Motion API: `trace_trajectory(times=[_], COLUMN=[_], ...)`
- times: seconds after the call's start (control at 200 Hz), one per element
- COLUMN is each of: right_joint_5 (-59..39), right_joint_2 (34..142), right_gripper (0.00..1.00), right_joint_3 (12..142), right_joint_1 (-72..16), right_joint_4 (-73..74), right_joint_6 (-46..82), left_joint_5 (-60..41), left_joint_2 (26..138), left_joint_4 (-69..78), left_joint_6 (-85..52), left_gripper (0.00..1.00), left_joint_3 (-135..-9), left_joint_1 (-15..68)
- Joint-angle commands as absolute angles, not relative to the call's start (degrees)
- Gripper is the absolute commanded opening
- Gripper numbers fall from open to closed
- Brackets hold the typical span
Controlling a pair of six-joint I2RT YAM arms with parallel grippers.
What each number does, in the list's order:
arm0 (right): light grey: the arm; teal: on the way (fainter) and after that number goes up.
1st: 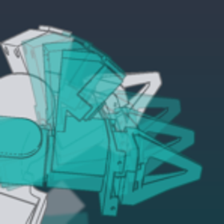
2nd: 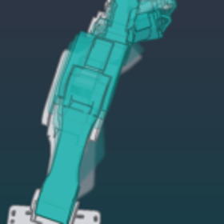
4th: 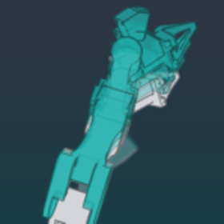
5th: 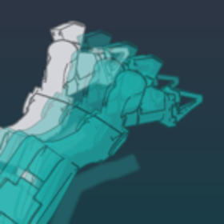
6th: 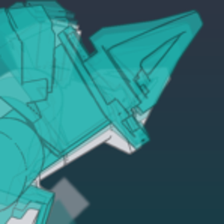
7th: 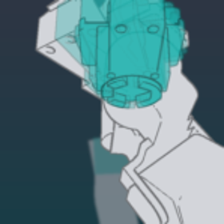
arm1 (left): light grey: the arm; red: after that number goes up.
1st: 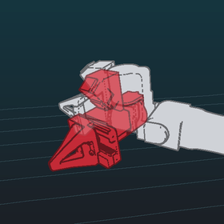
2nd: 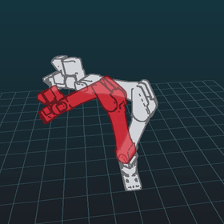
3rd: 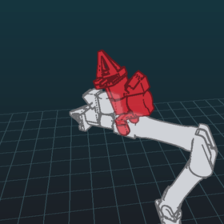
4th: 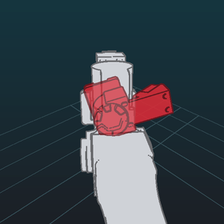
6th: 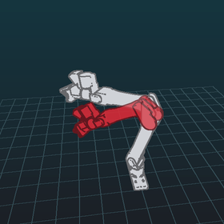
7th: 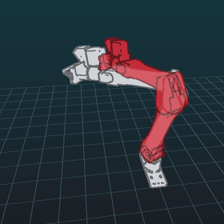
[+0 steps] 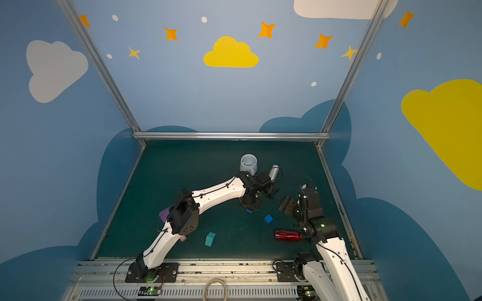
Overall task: Build the wood block tower
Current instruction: 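Lift the blue cube with the left gripper and carry it toward the stack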
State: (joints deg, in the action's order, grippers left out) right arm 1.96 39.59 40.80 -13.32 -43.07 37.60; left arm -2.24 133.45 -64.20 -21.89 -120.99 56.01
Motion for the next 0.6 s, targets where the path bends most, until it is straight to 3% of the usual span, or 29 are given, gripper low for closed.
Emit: trace_trajectory(times=[0.0, 0.596], right_joint_5=[0.97, -4.19], right_joint_2=[39.27, 43.14], right_gripper=[0.86, 0.86], right_joint_3=[41.18, 39.82], right_joint_1=[-13.17, -13.18], right_joint_4=[-42.91, -38.15], right_joint_6=[38.09, 38.38], left_joint_5=[-1.67, 3.21], left_joint_2=[130.62, 126.39], left_joint_4=[-66.46, -71.11], left_joint_6=[-22.71, -29.80], left_gripper=[0.22, 0.21], left_joint_3=[-122.95, -125.85], left_joint_1=[55.09, 47.57])
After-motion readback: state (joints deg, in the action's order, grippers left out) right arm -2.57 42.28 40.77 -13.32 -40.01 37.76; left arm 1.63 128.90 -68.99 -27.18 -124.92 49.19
